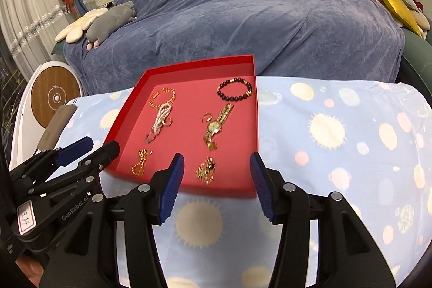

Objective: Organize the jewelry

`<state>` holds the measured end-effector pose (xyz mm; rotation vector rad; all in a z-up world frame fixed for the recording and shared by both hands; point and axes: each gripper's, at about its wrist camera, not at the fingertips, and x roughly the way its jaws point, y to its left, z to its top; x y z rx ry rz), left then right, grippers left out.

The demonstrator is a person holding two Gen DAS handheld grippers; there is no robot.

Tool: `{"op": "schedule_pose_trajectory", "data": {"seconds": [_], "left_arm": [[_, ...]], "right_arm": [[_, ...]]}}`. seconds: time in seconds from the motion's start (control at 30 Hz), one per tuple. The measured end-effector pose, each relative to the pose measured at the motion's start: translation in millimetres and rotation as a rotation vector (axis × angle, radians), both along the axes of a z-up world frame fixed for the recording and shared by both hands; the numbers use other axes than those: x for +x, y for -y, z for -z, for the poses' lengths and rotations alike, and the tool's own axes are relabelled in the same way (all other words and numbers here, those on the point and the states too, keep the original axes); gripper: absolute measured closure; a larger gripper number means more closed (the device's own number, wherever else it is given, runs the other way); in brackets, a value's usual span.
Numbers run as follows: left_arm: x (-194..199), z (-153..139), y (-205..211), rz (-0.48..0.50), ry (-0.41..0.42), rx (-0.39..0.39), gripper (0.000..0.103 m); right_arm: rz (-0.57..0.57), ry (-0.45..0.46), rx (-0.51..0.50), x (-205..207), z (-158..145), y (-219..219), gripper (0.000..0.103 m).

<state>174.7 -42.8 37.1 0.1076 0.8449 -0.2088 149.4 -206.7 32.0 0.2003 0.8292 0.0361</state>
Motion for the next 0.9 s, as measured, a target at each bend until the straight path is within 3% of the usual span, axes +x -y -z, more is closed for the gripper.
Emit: {"op": "schedule_pose_trajectory", "data": {"seconds": [0.07, 0.3, 0.57, 0.7, 0.9], "left_arm": [[-8.8, 1.2, -3.5, -0.005, -0.008, 0.003, 0.055], [-37.3, 7.6, -11.1, -0.017, -0.011, 0.039, 0.055], [-58.7, 18.8, -17.6, -0.044, -0.001, 0.053, 0.038], [-55.7, 25.4, -21.1, -0.068, -0.017, 0.042, 0.034], [-54.3, 26.1, -24.3, -0.099, -0.010, 0.048, 0.023]], "right_arm": [[-0.004, -0.002, 0.000, -11.5, 0.5, -3.4, 0.053], [-0.007, 0.010, -0.023, -45.4, 4.8, -16.5, 0.036], [-0.002, 0.042, -0.070, -58.2, 12.6, -28.5, 0.026], [0.034, 0.035, -0.088, -56.9, 17.5, -27.2, 0.013], [0.065, 0.043, -0.131, -59.4, 16.3, -27.9, 0.008]]}}
